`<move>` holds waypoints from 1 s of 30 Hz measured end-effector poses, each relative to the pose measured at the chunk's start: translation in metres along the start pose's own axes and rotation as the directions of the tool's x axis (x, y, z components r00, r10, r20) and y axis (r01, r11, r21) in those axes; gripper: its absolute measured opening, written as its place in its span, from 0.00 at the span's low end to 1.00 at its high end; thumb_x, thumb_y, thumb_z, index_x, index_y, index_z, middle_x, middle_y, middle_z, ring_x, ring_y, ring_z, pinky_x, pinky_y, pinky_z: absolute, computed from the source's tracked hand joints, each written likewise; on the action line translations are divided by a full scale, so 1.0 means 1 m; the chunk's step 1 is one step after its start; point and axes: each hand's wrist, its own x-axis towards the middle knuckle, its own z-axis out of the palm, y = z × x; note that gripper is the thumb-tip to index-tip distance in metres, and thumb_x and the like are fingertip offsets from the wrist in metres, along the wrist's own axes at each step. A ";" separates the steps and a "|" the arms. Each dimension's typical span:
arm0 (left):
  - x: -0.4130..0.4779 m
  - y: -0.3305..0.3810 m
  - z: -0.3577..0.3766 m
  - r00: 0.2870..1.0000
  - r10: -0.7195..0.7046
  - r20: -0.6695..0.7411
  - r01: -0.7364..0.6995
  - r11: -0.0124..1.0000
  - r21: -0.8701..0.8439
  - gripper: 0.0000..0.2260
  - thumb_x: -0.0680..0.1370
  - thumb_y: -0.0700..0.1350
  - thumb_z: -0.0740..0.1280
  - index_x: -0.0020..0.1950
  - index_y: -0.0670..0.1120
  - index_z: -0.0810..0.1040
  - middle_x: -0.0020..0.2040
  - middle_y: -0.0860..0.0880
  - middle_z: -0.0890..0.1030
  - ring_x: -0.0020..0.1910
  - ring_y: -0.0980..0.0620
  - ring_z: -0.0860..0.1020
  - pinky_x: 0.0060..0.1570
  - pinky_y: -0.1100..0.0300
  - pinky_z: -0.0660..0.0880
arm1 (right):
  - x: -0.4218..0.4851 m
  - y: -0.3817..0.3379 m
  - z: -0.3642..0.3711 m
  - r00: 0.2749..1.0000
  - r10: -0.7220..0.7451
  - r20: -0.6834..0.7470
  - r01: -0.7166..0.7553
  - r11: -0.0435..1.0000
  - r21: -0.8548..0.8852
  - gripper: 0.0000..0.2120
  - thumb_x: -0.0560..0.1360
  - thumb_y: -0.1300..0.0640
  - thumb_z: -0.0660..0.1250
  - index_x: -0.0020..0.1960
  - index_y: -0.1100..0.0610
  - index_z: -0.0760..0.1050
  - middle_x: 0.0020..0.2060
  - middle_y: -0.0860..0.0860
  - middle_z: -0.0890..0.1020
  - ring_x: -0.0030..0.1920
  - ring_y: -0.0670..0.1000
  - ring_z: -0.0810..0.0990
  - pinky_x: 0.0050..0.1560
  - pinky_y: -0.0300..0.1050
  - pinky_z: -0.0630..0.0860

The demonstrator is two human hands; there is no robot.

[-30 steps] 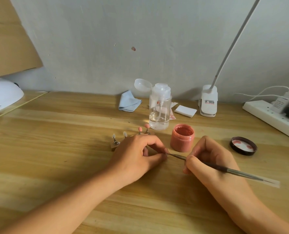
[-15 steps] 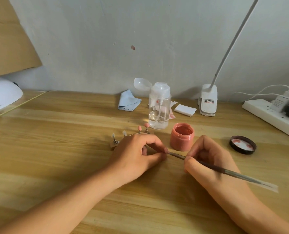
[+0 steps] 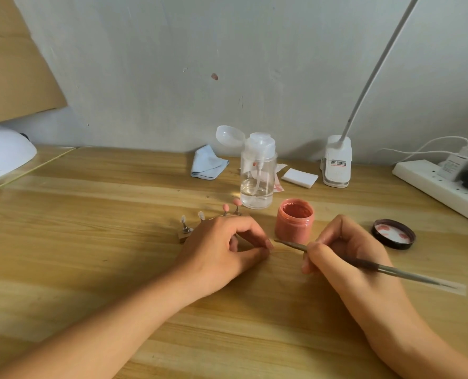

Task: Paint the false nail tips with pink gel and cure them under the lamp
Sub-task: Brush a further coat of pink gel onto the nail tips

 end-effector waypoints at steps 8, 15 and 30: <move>-0.001 -0.001 0.000 1.000 0.023 0.008 -0.023 1.000 0.007 0.05 0.72 0.47 0.76 0.42 0.56 0.83 0.42 0.63 0.84 0.27 0.59 0.67 0.31 0.58 0.66 | 0.000 -0.001 0.002 0.999 0.023 0.037 -0.022 0.999 -0.028 0.06 0.72 0.68 0.66 0.38 0.63 0.71 0.30 0.57 0.82 0.30 0.45 0.77 0.32 0.32 0.70; -0.001 -0.001 0.001 0.999 0.034 -0.007 -0.034 0.999 0.021 0.07 0.72 0.46 0.77 0.41 0.58 0.82 0.41 0.64 0.83 0.28 0.59 0.68 0.30 0.61 0.66 | -0.001 -0.001 0.002 0.998 0.008 0.061 -0.007 1.000 -0.017 0.06 0.73 0.68 0.66 0.38 0.65 0.70 0.30 0.57 0.82 0.30 0.46 0.76 0.31 0.33 0.69; 0.000 -0.006 0.001 0.999 0.029 -0.015 -0.028 0.999 0.033 0.07 0.71 0.49 0.76 0.44 0.60 0.82 0.42 0.63 0.84 0.28 0.59 0.68 0.31 0.60 0.66 | -0.001 0.000 0.001 0.994 -0.002 0.111 0.013 0.995 -0.096 0.06 0.71 0.68 0.69 0.41 0.61 0.72 0.34 0.62 0.79 0.33 0.52 0.75 0.33 0.40 0.69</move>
